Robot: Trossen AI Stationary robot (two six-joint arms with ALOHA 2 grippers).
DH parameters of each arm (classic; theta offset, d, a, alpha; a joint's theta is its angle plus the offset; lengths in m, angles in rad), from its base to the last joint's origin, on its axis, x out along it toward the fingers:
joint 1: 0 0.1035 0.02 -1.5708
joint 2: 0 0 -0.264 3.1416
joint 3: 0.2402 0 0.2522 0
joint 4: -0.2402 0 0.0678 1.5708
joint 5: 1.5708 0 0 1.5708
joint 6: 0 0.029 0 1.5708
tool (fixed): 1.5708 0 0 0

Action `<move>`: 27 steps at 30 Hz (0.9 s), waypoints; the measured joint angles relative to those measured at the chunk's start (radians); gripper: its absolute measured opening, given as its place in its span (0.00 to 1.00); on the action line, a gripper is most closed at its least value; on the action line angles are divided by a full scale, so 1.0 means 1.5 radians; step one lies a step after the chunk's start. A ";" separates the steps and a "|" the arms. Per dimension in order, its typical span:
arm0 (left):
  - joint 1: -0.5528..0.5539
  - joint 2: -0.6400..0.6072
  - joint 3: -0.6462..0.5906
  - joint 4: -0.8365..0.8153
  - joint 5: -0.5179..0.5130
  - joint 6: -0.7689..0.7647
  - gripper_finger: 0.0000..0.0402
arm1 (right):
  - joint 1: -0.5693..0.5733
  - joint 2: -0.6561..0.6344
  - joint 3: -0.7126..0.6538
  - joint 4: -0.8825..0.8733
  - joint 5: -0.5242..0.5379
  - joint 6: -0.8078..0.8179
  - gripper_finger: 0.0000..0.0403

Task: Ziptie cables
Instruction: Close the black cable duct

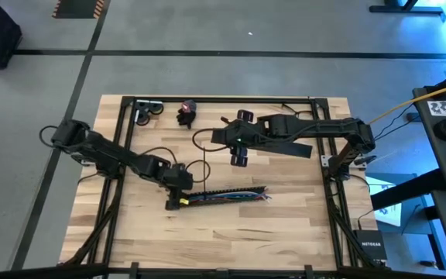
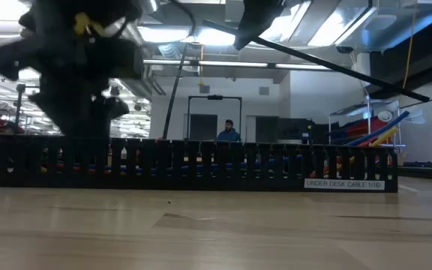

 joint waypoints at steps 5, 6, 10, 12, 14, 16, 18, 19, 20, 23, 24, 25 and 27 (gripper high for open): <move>0.000 0.026 0.000 -0.030 0.000 0.005 0.27 | 0.000 0.000 0.000 -0.023 -0.030 -0.016 0.53; 0.000 0.026 0.000 -0.051 0.000 0.004 0.25 | 0.000 0.000 0.000 -0.036 -0.032 -0.017 0.53; 0.000 0.017 0.000 -0.172 -0.005 -0.001 0.17 | 0.001 0.000 0.000 -0.102 -0.080 -0.020 0.53; 0.000 0.012 0.000 -0.251 -0.006 -0.001 0.15 | 0.001 0.000 0.000 -0.129 -0.110 -0.022 0.53; 0.000 0.004 -0.001 -0.316 -0.006 -0.005 0.14 | 0.006 -0.001 -0.004 -0.137 -0.114 -0.025 0.53; 0.000 -0.008 -0.001 -0.331 -0.005 -0.011 0.15 | 0.006 -0.001 -0.018 -0.135 -0.114 -0.027 0.53; 0.002 -0.023 -0.001 -0.335 -0.006 -0.019 0.18 | 0.006 -0.001 -0.032 -0.132 -0.118 -0.027 0.53; 0.002 -0.031 -0.001 -0.334 -0.005 -0.021 0.19 | 0.005 -0.001 -0.039 -0.126 -0.120 -0.026 0.53; 0.003 -0.039 -0.001 -0.332 -0.006 -0.022 0.21 | 0.005 -0.001 -0.046 -0.119 -0.123 -0.025 0.53; 0.005 -0.068 0.001 -0.349 -0.005 -0.050 0.28 | 0.004 -0.004 -0.059 -0.106 -0.140 -0.013 0.53; 0.005 -0.080 0.005 -0.360 -0.003 -0.058 0.30 | 0.004 -0.009 -0.064 -0.104 -0.154 -0.011 0.53; 0.006 -0.096 0.011 -0.370 0.006 -0.060 0.32 | 0.003 -0.015 -0.067 -0.104 -0.171 -0.010 0.53; 0.006 -0.140 0.026 -0.374 0.018 -0.057 0.35 | 0.003 -0.027 -0.069 -0.115 -0.183 0.003 0.53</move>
